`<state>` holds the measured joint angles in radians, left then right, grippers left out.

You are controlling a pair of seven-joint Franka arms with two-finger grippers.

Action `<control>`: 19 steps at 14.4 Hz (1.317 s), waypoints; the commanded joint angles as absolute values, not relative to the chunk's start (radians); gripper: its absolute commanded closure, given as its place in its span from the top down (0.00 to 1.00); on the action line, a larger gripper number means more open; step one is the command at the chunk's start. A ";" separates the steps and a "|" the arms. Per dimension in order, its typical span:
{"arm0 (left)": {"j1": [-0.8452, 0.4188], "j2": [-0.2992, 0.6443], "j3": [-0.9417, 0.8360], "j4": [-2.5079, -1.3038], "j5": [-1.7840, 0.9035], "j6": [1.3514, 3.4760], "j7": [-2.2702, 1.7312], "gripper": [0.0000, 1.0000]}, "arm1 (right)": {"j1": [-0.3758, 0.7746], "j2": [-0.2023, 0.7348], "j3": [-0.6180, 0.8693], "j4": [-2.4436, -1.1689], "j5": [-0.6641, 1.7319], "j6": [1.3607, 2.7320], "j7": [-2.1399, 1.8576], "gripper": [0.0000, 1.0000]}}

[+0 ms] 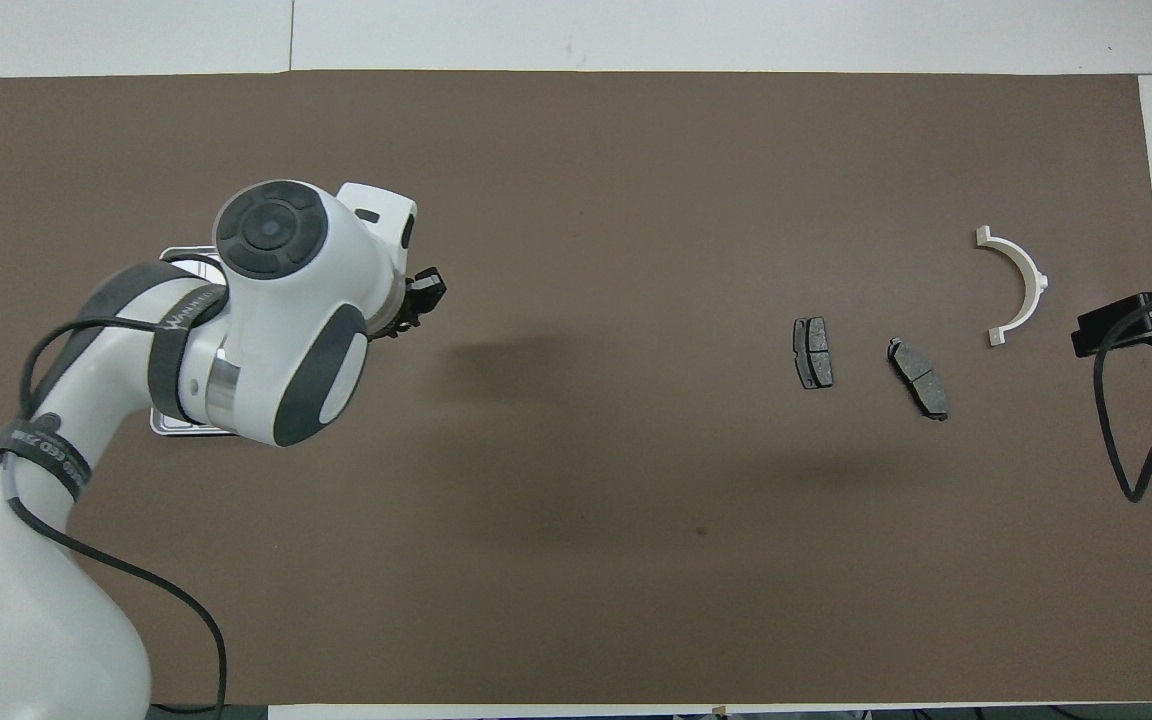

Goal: Pick bearing gear from pile to tray
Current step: 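Lift and carry the bearing to the silver tray with the left gripper, then lower the bearing onto the tray and open the left gripper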

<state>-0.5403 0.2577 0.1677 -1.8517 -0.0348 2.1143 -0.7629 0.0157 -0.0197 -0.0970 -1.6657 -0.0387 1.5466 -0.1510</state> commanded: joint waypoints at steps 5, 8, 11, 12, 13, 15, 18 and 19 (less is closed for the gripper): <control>-0.284 0.244 0.155 -1.913 -0.028 2.175 -0.408 0.00 | 0.017 -0.051 -0.100 -1.701 -0.018 1.560 -0.135 1.00; -0.206 0.244 0.153 -1.950 -0.032 2.224 -0.304 0.00 | 0.015 -0.051 -0.100 -1.701 -0.018 1.562 -0.138 1.00; -0.189 0.258 0.155 -1.989 -0.032 2.282 -0.292 0.00 | 0.015 -0.051 -0.100 -1.701 -0.018 1.562 -0.137 1.00; -0.164 0.258 0.153 -2.006 -0.032 2.299 -0.264 0.00 | 0.015 -0.051 -0.100 -1.701 -0.018 1.562 -0.137 1.00; -0.158 0.258 0.155 -2.014 -0.034 2.310 -0.252 0.00 | 0.015 -0.051 -0.100 -1.701 -0.018 1.562 -0.138 1.00; -0.155 0.264 0.155 -2.016 -0.032 2.319 -0.245 0.00 | 0.015 -0.051 -0.100 -1.701 -0.018 1.562 -0.138 1.00; -0.140 0.287 0.155 -2.043 -0.032 2.373 -0.235 0.00 | 0.015 -0.051 -0.100 -1.701 -0.018 1.562 -0.137 1.00; -0.138 0.285 0.155 -2.057 -0.032 2.393 -0.233 0.00 | 0.015 -0.051 -0.100 -1.701 -0.018 1.562 -0.137 1.00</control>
